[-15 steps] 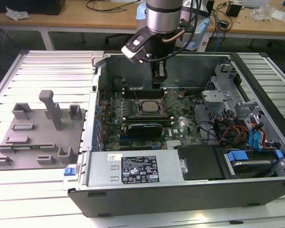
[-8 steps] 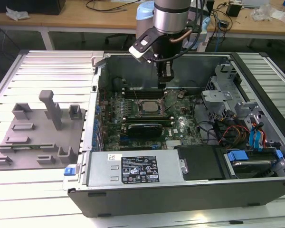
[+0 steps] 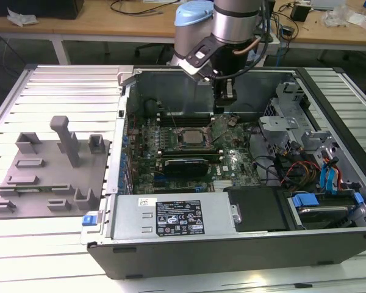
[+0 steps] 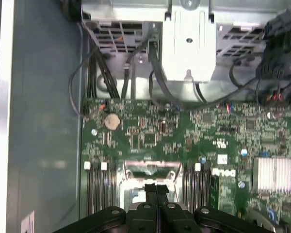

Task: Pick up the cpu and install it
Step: 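Close the cpu cover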

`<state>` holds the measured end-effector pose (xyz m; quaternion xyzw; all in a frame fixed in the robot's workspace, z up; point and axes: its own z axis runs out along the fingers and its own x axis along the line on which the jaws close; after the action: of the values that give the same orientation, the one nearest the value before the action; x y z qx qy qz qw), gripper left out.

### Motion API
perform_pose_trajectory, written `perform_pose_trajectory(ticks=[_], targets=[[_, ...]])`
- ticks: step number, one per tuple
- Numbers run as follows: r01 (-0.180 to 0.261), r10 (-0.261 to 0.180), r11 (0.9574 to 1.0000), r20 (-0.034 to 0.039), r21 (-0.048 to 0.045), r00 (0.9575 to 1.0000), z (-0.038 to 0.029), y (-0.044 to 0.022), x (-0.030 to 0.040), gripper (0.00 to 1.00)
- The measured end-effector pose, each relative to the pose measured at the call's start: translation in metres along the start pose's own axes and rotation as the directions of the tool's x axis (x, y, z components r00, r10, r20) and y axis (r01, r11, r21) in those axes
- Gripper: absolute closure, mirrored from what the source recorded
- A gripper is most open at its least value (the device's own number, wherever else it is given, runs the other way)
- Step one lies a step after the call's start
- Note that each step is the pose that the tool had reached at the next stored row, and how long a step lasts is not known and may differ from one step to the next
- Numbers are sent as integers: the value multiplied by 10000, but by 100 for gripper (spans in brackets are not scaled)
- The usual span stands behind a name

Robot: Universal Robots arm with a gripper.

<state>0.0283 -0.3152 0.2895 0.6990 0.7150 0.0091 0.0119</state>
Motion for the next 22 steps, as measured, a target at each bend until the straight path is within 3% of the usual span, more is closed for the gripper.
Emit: perform_pose_trajectory(ticks=[5,7,12,15,19,22], targets=[[-1,1,10000,2,3,10000,7,222,-5,89],[0,0,10000,1,3,10000,9,269,-6,89],[-2,2,10000,2,3,10000,10,292,-7,89],[-1,1,10000,2,6,10000,52,326,-8,89],[-2,2,10000,1,8,10000,130,372,-8,89],[-4,4,10000,0,7,10000,238,372,-9,89]])
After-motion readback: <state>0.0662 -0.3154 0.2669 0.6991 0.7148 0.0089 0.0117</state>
